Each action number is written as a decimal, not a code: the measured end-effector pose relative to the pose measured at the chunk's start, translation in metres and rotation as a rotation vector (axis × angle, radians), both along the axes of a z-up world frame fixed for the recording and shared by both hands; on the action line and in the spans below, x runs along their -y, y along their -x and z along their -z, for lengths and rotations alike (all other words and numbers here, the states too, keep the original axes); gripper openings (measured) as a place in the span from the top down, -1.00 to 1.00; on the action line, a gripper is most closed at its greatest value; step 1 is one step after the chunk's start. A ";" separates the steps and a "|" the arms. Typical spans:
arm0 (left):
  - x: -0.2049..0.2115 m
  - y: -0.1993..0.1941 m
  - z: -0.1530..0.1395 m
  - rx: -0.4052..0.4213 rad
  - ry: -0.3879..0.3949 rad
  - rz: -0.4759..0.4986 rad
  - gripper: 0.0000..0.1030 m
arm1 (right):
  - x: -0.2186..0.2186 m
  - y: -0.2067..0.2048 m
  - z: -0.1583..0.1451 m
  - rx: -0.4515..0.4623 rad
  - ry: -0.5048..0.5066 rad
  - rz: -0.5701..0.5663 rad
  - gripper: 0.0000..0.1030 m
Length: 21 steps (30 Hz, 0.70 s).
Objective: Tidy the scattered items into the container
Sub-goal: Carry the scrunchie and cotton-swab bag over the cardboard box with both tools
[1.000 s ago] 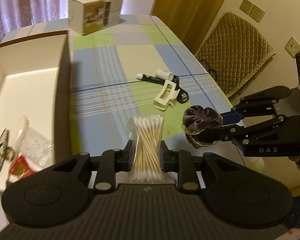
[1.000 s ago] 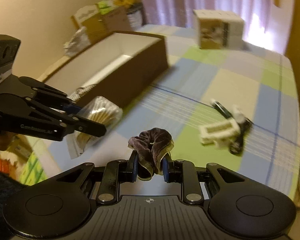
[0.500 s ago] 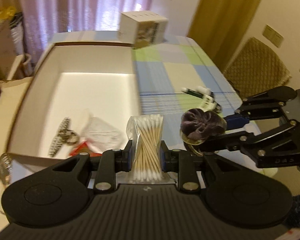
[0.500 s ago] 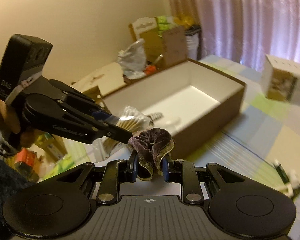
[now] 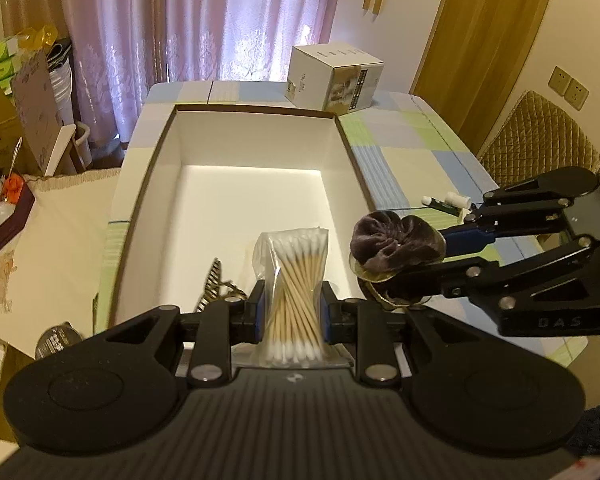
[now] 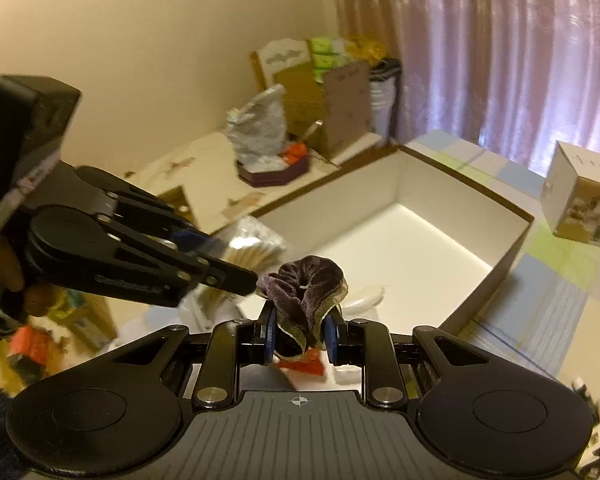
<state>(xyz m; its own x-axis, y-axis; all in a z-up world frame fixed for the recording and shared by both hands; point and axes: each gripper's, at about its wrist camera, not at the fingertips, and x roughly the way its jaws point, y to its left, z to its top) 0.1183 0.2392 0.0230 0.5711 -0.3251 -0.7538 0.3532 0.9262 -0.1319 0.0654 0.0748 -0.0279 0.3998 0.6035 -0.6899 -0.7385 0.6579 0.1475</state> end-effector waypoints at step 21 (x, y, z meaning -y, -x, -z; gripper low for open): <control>-0.005 -0.101 0.034 0.005 -0.008 0.056 0.60 | -0.020 -0.077 0.035 -0.020 0.113 0.236 0.59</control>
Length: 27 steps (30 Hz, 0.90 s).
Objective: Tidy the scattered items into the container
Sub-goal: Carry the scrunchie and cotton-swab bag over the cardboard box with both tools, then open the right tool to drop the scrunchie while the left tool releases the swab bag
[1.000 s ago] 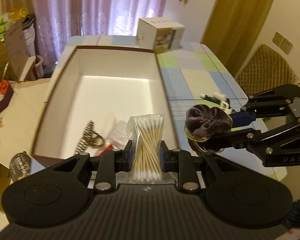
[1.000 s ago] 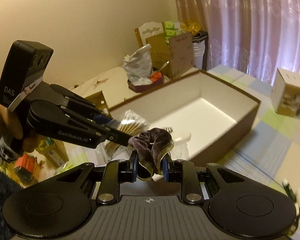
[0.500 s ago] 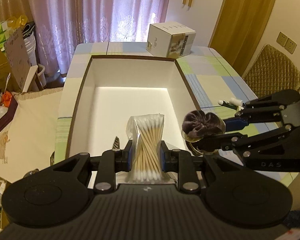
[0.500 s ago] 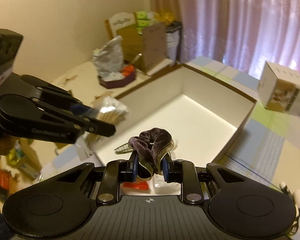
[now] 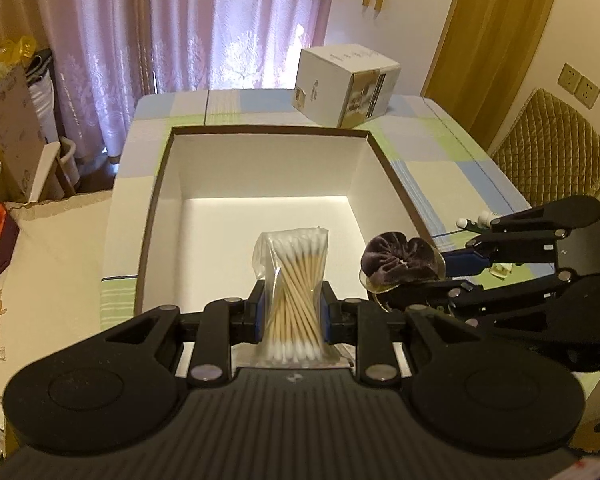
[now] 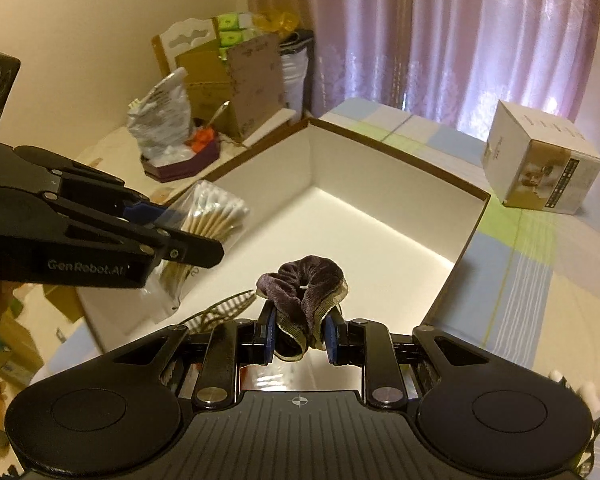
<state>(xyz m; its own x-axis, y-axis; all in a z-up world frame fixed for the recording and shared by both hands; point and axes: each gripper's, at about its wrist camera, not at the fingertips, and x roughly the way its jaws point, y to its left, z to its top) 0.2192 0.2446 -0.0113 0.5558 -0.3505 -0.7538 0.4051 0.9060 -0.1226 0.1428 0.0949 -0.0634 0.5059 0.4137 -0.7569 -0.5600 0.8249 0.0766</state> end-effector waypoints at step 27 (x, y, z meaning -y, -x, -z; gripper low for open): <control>0.015 -0.097 0.093 -0.201 -0.030 0.020 0.57 | -0.017 -0.064 0.053 -0.068 0.153 -0.007 0.59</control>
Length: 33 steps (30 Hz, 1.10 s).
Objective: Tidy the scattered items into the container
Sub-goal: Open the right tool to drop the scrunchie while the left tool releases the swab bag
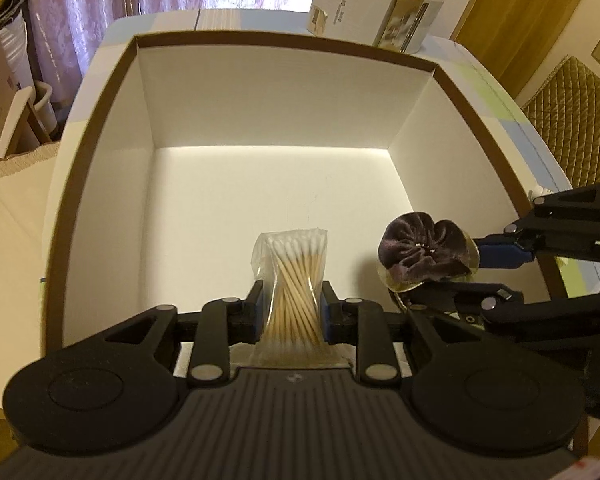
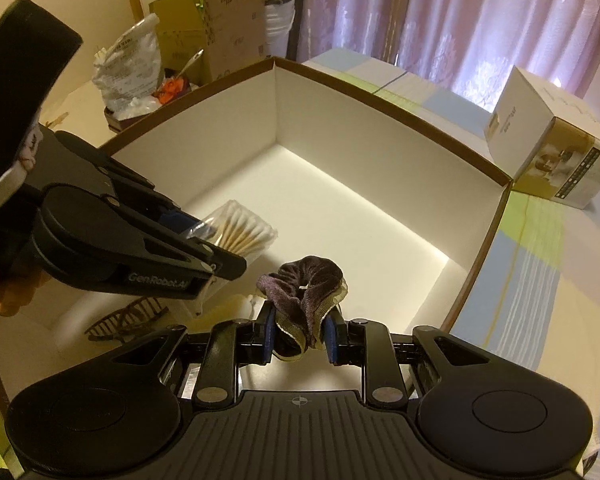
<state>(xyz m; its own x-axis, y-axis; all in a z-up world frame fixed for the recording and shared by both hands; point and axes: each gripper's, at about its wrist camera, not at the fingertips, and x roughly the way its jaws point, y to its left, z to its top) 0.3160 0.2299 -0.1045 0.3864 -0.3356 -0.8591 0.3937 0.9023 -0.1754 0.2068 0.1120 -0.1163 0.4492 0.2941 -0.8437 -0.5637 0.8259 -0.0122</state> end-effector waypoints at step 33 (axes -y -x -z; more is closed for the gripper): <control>-0.005 0.033 -0.032 0.054 -0.052 -0.008 -0.24 | -0.001 0.027 -0.011 0.109 0.029 -0.110 -0.96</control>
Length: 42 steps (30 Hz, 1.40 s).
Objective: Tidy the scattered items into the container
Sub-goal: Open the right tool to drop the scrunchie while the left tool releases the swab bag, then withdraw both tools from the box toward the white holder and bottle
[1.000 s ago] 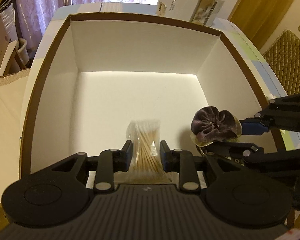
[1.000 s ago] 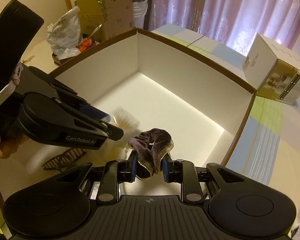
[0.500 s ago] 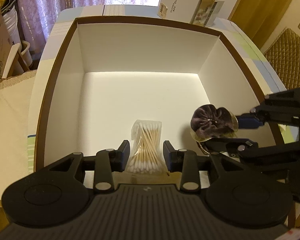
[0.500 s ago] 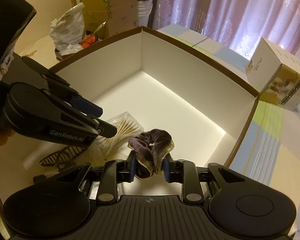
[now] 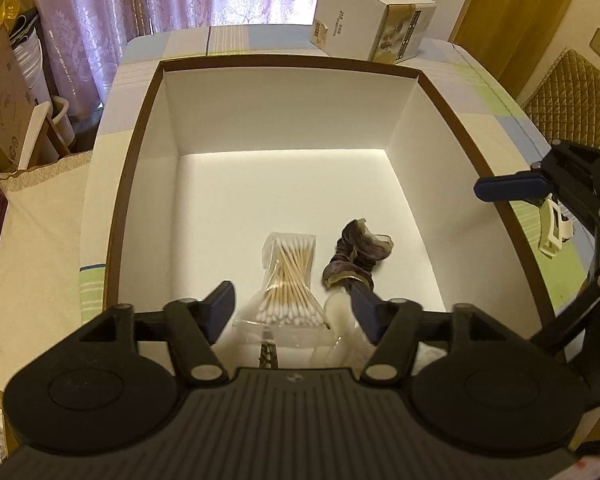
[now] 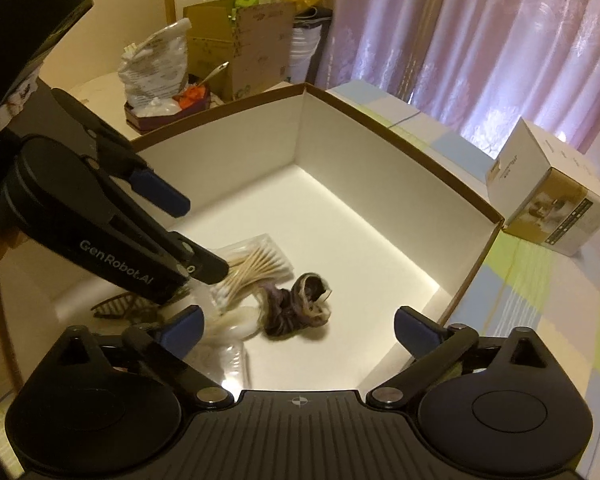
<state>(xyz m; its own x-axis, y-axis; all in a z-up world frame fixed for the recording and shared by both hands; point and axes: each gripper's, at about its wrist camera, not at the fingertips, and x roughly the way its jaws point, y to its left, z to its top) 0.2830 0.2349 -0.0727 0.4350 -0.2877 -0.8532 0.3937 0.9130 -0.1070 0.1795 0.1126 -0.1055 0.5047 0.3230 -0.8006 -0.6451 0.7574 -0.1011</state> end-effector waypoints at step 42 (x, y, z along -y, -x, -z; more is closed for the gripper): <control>0.000 0.103 -0.067 0.098 0.009 -0.153 -0.93 | 0.039 0.085 -0.049 0.001 -0.142 -0.051 -0.96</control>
<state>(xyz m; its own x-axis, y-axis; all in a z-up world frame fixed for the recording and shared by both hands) 0.1799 0.2354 -0.0053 0.5556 -0.2189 -0.8021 0.2588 0.9623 -0.0833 0.0948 0.0736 -0.0569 0.4852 0.4582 -0.7448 -0.6832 0.7302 0.0042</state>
